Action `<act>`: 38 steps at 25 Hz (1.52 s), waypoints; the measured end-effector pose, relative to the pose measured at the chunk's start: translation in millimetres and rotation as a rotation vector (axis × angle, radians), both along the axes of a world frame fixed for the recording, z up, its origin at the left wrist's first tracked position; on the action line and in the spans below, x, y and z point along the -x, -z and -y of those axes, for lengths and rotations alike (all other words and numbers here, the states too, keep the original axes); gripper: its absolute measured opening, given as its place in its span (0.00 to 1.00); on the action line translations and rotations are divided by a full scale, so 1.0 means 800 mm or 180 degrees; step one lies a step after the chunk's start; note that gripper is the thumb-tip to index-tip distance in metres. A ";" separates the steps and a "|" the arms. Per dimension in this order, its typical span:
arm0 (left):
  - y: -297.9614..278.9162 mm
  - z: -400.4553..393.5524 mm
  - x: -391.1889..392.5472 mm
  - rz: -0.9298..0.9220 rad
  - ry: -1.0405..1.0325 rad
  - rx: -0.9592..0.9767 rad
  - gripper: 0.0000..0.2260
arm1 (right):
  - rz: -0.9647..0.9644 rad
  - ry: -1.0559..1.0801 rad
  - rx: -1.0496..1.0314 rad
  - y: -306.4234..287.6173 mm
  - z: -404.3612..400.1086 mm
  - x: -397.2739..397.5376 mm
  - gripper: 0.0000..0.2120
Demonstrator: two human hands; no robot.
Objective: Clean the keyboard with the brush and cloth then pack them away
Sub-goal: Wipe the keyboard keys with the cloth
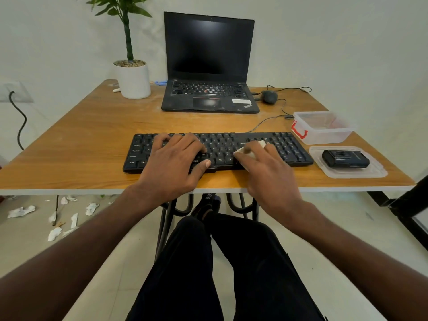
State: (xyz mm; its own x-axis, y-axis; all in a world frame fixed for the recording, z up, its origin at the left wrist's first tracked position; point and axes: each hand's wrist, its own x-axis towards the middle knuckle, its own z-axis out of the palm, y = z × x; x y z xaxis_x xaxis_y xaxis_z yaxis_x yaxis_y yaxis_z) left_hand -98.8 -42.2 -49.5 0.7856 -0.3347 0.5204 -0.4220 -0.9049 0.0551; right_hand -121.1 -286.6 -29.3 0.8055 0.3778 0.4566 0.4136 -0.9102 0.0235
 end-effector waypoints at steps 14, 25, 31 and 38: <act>-0.004 0.003 0.001 0.0011 -0.0165 -0.0149 0.24 | 0.0319 -0.0026 -0.0344 0.007 0.042 0.000 0.13; -0.002 0.015 -0.002 -0.0066 -0.0141 -0.0004 0.29 | 0.0079 0.0423 -0.1988 -0.022 0.033 -0.033 0.15; 0.009 0.058 -0.004 -0.0126 -0.0163 0.0166 0.24 | -0.0030 -0.0082 -0.0165 -0.022 0.041 -0.035 0.16; 0.011 0.056 -0.002 -0.0003 -0.0184 0.0215 0.22 | 0.0118 0.0181 -0.0603 -0.001 0.052 -0.014 0.22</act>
